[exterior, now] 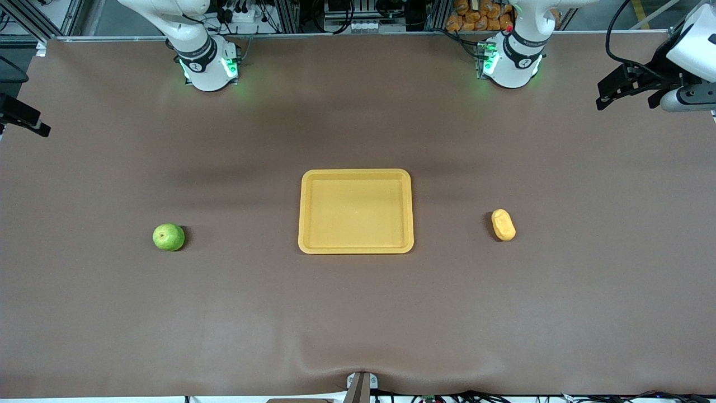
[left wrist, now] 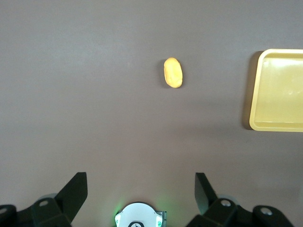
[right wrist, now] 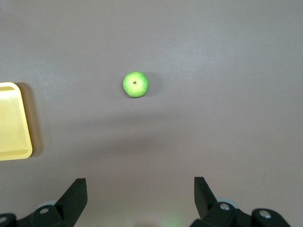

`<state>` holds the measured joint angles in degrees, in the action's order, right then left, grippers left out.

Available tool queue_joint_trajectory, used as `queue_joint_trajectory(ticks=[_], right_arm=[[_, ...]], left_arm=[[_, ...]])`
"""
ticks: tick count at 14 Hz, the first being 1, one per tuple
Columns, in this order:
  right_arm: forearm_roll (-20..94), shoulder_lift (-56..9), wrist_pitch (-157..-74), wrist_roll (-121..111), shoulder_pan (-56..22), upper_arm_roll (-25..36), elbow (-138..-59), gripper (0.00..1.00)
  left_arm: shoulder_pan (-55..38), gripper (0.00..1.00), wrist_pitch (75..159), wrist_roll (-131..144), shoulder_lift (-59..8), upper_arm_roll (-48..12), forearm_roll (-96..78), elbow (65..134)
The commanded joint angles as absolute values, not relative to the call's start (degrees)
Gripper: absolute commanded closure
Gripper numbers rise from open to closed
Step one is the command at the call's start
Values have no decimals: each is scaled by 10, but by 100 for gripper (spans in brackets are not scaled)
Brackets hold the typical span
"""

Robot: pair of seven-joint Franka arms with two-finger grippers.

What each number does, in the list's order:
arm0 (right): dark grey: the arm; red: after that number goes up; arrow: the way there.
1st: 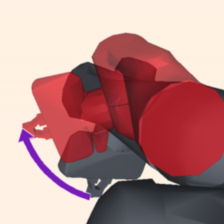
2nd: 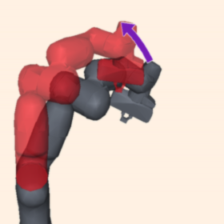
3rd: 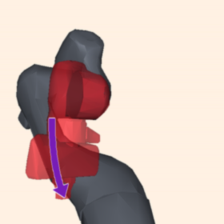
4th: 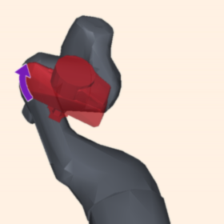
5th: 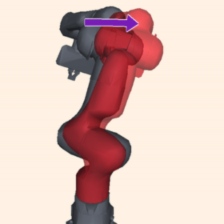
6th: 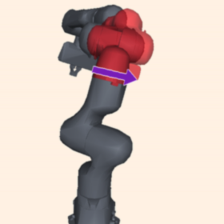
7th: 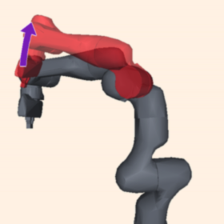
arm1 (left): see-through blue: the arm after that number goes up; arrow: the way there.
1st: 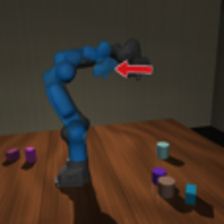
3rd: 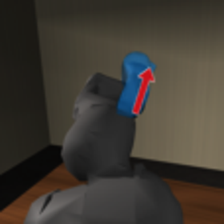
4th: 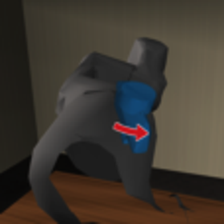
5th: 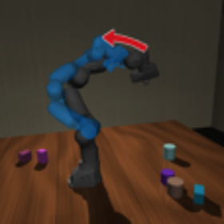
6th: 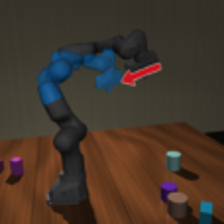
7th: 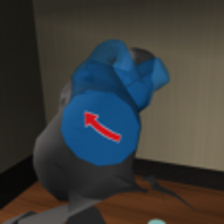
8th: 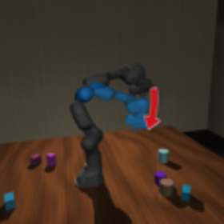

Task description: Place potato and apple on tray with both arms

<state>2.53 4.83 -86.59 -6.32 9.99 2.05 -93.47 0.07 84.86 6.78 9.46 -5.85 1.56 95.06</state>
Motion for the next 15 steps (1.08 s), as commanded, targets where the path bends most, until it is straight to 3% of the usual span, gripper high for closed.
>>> queue_joint_trajectory(ticks=[1, 10, 15], right_arm=[[25, 60, -860, -54, 114, 12, -933, 0], [26, 42, -822, -55, 111, 9, -921, 0], [27, -36, -911, -118, 105, 8, -923, 0]], left_arm=[[2, 0, 839, 62, 84, -57, 15, 931], [8, 0, 840, 64, 62, -57, 8, 901], [5, 0, 839, 71, 55, -59, 9, 903]])
